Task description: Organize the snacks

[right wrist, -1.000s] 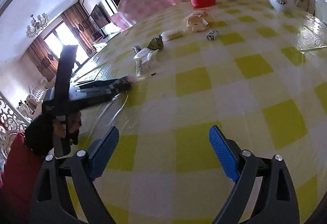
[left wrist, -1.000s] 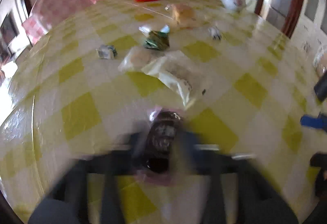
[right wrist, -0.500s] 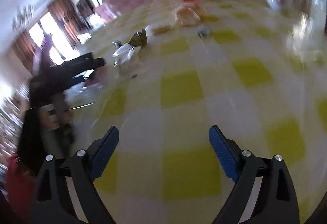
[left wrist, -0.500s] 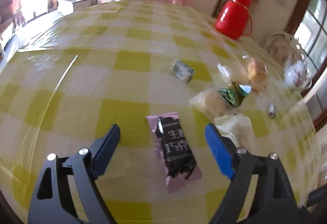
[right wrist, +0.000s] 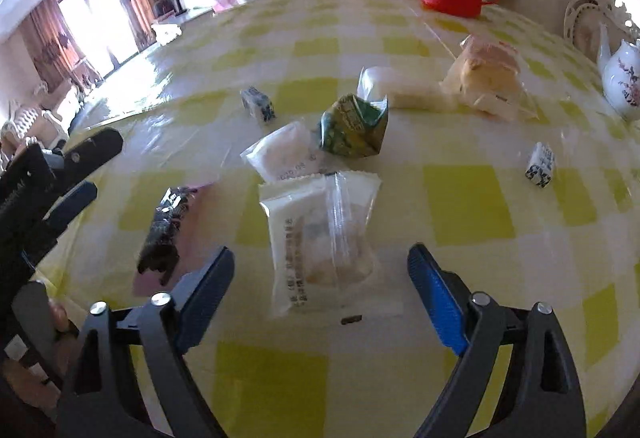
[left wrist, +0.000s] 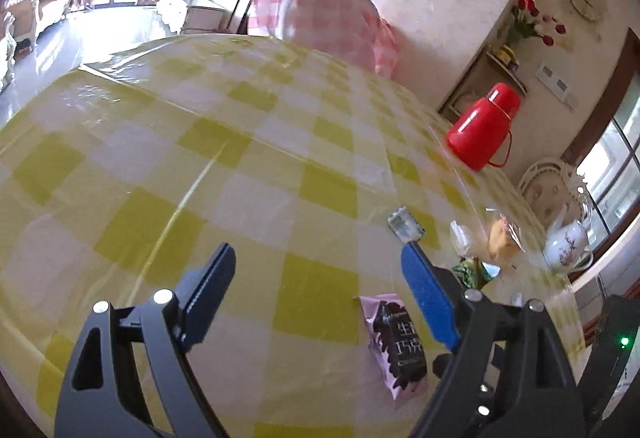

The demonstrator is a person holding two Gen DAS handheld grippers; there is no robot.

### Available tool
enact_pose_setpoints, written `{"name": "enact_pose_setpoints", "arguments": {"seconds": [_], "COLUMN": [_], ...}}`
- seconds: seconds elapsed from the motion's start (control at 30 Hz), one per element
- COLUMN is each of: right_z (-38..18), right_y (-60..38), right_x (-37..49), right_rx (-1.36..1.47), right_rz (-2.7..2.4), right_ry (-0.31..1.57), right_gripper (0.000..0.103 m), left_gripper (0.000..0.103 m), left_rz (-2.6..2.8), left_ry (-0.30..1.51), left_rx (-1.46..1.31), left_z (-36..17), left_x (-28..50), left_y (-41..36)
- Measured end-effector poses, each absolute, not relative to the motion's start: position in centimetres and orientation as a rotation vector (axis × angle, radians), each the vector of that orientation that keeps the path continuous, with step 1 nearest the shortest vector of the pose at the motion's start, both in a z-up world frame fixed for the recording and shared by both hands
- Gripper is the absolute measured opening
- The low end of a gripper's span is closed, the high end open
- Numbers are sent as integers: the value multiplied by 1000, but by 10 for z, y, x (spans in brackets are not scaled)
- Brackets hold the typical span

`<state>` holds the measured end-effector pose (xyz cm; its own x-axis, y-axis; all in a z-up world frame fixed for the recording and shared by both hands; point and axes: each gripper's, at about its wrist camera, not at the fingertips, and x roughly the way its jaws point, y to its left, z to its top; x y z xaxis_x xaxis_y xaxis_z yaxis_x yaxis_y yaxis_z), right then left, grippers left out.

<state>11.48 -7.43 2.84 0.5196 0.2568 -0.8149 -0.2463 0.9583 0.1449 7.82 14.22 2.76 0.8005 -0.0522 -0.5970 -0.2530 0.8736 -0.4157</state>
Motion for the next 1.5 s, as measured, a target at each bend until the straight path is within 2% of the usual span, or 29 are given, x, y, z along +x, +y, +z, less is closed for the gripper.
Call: {"name": "enact_pose_setpoints", "arguments": {"seconds": [0.03, 0.07, 0.2, 0.33, 0.53, 0.57, 0.6, 0.63, 0.83, 1.17, 1.5], "right_z": [32, 34, 43, 40, 42, 42, 42, 43, 46, 42, 39], "right_y": [-78, -82, -128, -195, -234, -233, -231, -228, -220, -229, -228], "right_x": [108, 103, 58, 12, 1, 0, -1, -2, -2, -1, -6], "right_rx": [-6, -4, 64, 208, 355, 354, 347, 335, 321, 345, 329], "right_rz": [300, 301, 268, 185, 173, 182, 194, 201, 198, 160, 131], "right_ry": [958, 943, 888, 851, 830, 830, 831, 831, 828, 838, 838], "right_gripper": [45, 42, 41, 41, 42, 42, 42, 42, 42, 42, 42], "left_gripper": [88, 89, 92, 93, 93, 89, 64, 21, 21, 22, 22], "left_rz": [104, 89, 41, 11, 97, 94, 90, 96, -22, -99, -143], "left_ry": [646, 651, 678, 807, 902, 905, 890, 883, 857, 773, 756], "left_rx": [-490, -471, -431, -330, -153, -130, -108, -84, -121, -66, -120], "left_z": [28, 29, 29, 24, 10, 9, 10, 11, 15, 25, 28], "left_x": [81, 83, 87, 94, 97, 97, 94, 92, 77, 36, 9], "left_y": [139, 134, 121, 92, 59, 55, 52, 51, 47, -12, -18]}}
